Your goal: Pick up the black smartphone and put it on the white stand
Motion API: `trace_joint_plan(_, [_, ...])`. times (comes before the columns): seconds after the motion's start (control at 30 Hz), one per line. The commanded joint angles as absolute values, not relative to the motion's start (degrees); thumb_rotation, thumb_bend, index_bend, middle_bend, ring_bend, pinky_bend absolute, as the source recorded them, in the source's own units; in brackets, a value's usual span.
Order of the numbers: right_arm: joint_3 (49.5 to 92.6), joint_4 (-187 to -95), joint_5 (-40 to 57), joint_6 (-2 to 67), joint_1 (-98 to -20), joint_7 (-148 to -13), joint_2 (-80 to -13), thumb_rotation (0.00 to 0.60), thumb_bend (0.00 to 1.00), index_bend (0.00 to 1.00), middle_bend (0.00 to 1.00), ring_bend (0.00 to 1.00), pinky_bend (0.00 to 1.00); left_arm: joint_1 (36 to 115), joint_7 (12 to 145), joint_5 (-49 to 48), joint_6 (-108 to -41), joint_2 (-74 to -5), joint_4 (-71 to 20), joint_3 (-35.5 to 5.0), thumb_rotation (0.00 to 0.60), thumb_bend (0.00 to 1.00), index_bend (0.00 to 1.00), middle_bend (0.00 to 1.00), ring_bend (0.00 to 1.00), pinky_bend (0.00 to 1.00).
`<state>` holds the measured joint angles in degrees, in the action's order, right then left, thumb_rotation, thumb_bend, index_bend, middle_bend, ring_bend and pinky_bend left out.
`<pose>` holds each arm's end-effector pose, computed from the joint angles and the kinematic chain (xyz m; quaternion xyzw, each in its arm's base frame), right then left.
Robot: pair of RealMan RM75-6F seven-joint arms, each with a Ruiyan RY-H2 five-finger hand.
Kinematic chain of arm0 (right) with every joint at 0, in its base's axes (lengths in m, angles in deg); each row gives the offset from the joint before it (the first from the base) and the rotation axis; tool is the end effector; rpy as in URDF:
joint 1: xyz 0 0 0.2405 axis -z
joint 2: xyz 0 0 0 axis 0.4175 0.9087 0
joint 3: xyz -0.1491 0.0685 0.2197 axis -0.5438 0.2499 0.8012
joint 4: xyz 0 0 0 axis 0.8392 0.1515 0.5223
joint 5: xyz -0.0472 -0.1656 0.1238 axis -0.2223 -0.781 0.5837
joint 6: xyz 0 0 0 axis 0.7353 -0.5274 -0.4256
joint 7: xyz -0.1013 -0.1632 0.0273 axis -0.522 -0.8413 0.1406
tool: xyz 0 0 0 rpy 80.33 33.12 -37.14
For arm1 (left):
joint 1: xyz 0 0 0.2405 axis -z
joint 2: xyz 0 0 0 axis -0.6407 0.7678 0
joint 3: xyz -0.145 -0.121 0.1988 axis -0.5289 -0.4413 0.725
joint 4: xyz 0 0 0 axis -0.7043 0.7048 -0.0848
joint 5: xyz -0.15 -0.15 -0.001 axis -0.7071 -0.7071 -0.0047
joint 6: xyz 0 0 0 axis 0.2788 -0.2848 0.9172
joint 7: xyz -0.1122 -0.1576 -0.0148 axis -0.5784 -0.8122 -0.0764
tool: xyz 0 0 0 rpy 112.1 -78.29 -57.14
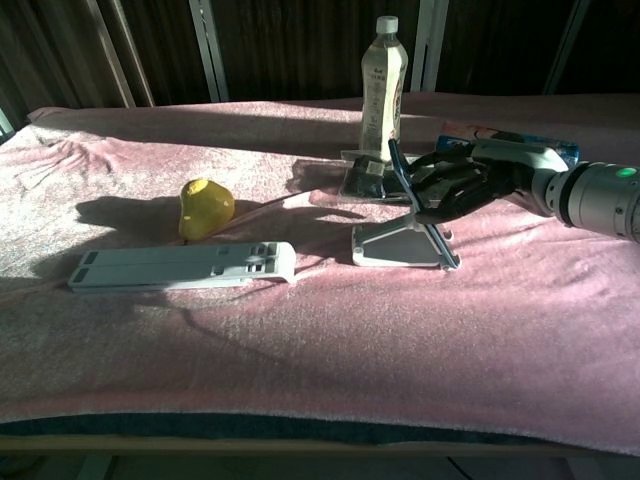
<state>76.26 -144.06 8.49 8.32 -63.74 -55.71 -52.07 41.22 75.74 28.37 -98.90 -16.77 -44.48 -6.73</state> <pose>-0.1977 -0.4143 -0.0497 0.5358 -0.6813 0.4258 0.2596 -0.3368 0.2008 0.1841 -0.6106 -0.3758 -0.3709 0.5903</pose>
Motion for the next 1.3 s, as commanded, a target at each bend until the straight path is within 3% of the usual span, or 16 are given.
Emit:
trace_joint_plan(0.03, [76.3,-144.1,8.5,8.5,-63.7,-55.8,-52.0,0.600,0.33,0.08,0.26,0.17,0.23,41.2,75.7,28.4,-98.9,-16.8,-44.5,-6.7,0.600,0.37,0.00,0.00,0.00,0.12])
trace_joint_plan(0.17, [76.5,-144.7,8.3,9.4,-63.4,-56.3,-51.6,0.600,0.33,0.00,0.20,0.12,0.19,41.2,75.5,28.4,-98.9,-16.7,-44.5,-6.7,0.600,0.37,0.00,0.00,0.00,0.12])
trace_joint_plan(0.33, [76.4,-147.0,7.9,10.3,-62.5,-56.7,-49.8,0.600,0.32,0.00,0.15,0.08,0.15,41.2,75.5,28.5,-98.9,-16.7,-44.5,-6.7,0.600,0.37,0.00,0.00,0.00,0.12])
trace_joint_plan(0.5, [74.4,-155.3,3.6,15.1,-58.6,-57.9,-43.5,0.600,0.31,0.00,0.09,0.02,0.10,41.1,75.3,28.4,-99.2,-16.6,-44.4,-6.8,0.600,0.37,0.00,0.00,0.00,0.12])
trace_joint_plan(0.63, [68.4,-162.7,-4.4,19.8,-53.9,-63.6,-33.8,0.600,0.30,0.00,0.01,0.00,0.03,40.9,75.0,28.4,-99.5,-16.5,-44.4,-6.8,0.600,0.37,0.00,0.00,0.00,0.12])
trace_joint_plan(0.77, [61.4,-165.0,-10.6,32.1,-45.4,-78.5,-27.7,0.600,0.31,0.00,0.00,0.00,0.00,40.7,74.8,28.4,-99.9,-16.4,-44.3,-6.8,0.600,0.37,0.00,0.00,0.00,0.12])
trace_joint_plan(0.97, [59.5,-161.3,-7.8,50.1,-33.7,-97.7,-32.5,0.600,0.30,0.00,0.00,0.00,0.00,40.8,75.3,28.9,-99.8,-16.7,-44.2,-6.6,0.600,0.37,0.00,0.00,0.00,0.12])
trace_joint_plan(1.3, [60.1,-159.4,-11.1,54.0,-31.5,-96.2,-33.8,0.600,0.30,0.00,0.00,0.00,0.00,41.1,76.9,29.1,-99.3,-17.1,-44.6,-6.5,0.600,0.37,0.00,0.00,0.00,0.12])
